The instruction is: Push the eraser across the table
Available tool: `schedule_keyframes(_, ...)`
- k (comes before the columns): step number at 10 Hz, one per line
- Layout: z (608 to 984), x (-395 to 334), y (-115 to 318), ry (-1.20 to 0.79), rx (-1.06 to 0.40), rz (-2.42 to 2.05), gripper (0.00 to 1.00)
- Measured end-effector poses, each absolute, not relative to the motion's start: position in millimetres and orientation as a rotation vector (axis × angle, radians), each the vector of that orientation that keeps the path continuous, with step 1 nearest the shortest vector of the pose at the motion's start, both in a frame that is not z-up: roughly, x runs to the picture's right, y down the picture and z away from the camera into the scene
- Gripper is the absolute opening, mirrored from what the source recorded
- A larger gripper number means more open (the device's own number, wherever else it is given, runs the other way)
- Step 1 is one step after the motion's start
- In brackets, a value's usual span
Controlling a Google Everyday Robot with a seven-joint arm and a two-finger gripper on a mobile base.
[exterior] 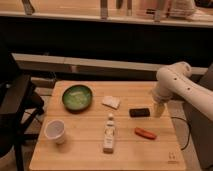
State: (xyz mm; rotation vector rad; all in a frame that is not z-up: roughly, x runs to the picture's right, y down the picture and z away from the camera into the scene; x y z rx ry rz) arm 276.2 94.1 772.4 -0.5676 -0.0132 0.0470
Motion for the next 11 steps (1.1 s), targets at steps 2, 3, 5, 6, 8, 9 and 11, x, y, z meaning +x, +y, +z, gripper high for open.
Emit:
schedule_keyframes(2, 778.5, 278.7, 96.2, -0.012, -0.567, 0.051, 0.80)
schedule_keyframes(3, 779.4, 279.1, 95.8, -0.013, -0.567, 0.053, 0.80)
schedule_keyframes(5, 782.4, 277.8, 97.5, -0.018, -0.567, 0.053, 0.80)
schedule_keyframes(6, 784.1, 278.3, 98.9, -0.019, -0.567, 0.055, 0.80)
schedule_keyframes(8, 790.3, 278.4, 99.6, -0.024, -0.567, 0.060, 0.80)
schedule_keyframes(9, 793.1, 278.5, 100.6, -0.025, -0.567, 0.061, 0.80)
schedule_keyframes(11, 795.7, 278.5, 101.2, -0.029, -0.568, 0.065, 0.74)
